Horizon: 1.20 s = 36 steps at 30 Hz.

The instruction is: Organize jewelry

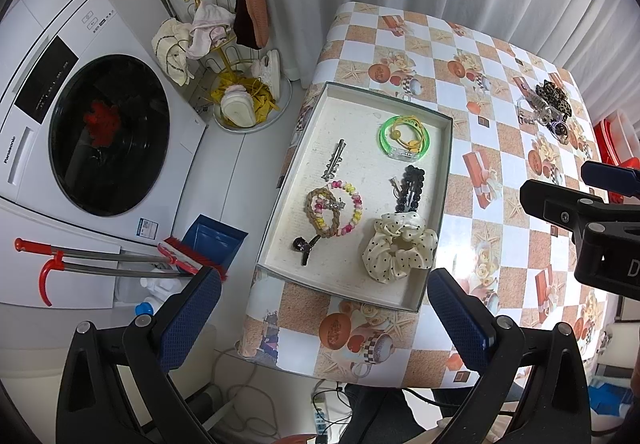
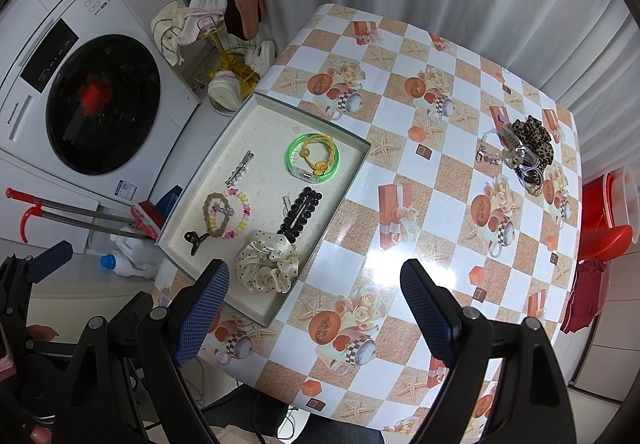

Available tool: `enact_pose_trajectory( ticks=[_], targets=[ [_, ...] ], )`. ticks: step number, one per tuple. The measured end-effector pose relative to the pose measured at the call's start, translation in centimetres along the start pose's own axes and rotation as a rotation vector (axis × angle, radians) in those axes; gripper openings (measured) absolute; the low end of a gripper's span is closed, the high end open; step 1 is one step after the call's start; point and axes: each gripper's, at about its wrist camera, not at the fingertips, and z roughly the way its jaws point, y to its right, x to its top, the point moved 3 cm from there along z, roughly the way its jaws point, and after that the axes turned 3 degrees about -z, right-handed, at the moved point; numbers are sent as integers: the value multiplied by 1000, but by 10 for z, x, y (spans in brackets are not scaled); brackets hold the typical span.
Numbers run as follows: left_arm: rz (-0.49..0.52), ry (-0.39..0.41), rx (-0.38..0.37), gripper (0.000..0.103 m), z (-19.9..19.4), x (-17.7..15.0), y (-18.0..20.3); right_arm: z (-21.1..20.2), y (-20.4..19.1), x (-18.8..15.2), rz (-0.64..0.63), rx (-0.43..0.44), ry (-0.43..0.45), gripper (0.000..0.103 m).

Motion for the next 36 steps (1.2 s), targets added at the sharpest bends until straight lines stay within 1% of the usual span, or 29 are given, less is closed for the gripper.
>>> enact_pose_trajectory(
  ticks=[30,36],
  targets=[
    [-3,-3,4,103,1,1,1,1,1,0,4,3,-5,89],
    [7,7,1,103,-1,2,-1,1,1,0,5,3,-6,89]
  ],
)
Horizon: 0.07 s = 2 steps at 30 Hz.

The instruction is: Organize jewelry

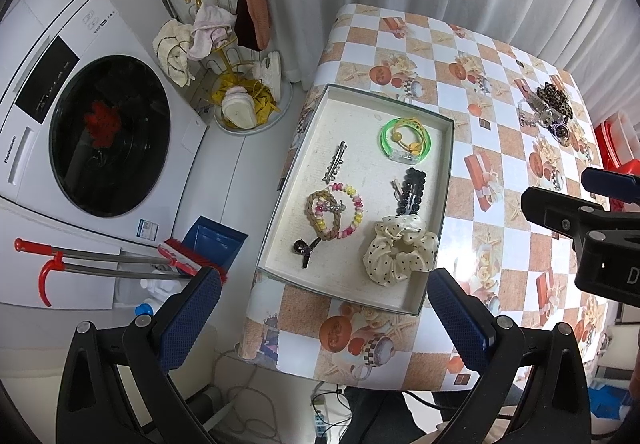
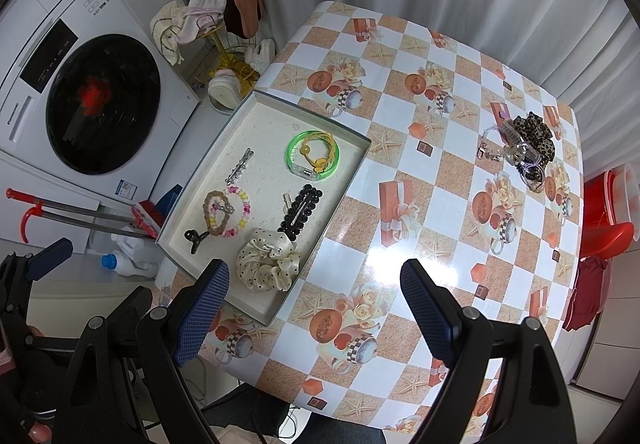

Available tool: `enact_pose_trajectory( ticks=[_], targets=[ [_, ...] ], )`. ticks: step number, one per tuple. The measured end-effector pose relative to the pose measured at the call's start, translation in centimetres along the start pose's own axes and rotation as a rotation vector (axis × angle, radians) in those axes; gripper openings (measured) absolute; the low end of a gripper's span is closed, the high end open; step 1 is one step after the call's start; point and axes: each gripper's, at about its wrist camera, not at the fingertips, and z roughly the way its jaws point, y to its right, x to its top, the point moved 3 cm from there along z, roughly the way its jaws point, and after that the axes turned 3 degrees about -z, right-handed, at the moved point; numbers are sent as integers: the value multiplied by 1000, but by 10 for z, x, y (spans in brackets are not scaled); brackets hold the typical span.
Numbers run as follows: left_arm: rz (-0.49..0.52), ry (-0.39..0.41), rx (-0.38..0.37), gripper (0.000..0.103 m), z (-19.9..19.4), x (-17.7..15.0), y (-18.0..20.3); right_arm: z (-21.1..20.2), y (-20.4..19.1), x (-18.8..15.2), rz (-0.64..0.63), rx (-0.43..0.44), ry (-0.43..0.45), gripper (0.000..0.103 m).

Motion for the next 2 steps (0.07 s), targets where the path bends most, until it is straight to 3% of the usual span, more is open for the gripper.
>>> enact_pose_trajectory(
  ticks=[2],
  targets=[
    [5,0,-2,103,0,-1,0,0,0,0,0,0,0,89]
  ],
)
